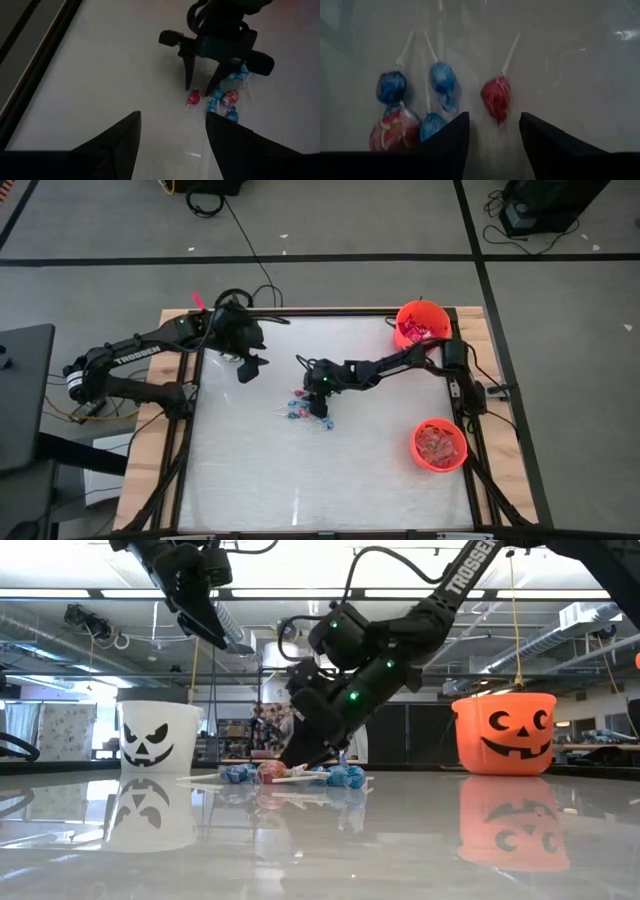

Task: Sort candy by brand, put in halloween buckets
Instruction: Put the red candy into the white bucket, then put the blue candy into the white bucket

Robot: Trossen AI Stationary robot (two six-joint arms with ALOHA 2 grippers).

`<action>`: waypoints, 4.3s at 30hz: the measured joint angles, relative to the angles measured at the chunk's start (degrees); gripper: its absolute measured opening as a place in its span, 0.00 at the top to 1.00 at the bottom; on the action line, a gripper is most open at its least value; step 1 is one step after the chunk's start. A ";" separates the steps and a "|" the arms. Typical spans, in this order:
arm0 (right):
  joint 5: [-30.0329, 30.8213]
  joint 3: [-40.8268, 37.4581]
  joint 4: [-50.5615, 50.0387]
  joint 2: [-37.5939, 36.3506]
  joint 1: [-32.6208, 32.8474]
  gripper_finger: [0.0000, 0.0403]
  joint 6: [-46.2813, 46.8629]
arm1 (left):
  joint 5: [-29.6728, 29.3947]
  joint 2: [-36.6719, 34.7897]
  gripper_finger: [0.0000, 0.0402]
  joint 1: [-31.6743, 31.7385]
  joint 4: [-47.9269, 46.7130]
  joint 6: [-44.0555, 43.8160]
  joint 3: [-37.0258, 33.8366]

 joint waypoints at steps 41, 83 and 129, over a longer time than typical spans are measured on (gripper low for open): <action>3.11 0.04 4.96 -18.50 -1.71 1.00 3.96 | 7.31 2.40 0.18 -4.66 16.32 3.47 -0.07; 1.58 0.05 13.91 -18.48 -1.68 0.98 8.30 | 1.22 4.68 0.86 -4.49 13.11 1.49 -0.04; 7.58 0.02 -3.38 -3.10 6.46 0.60 13.34 | -10.44 1.04 0.46 32.75 -9.12 -5.78 -0.70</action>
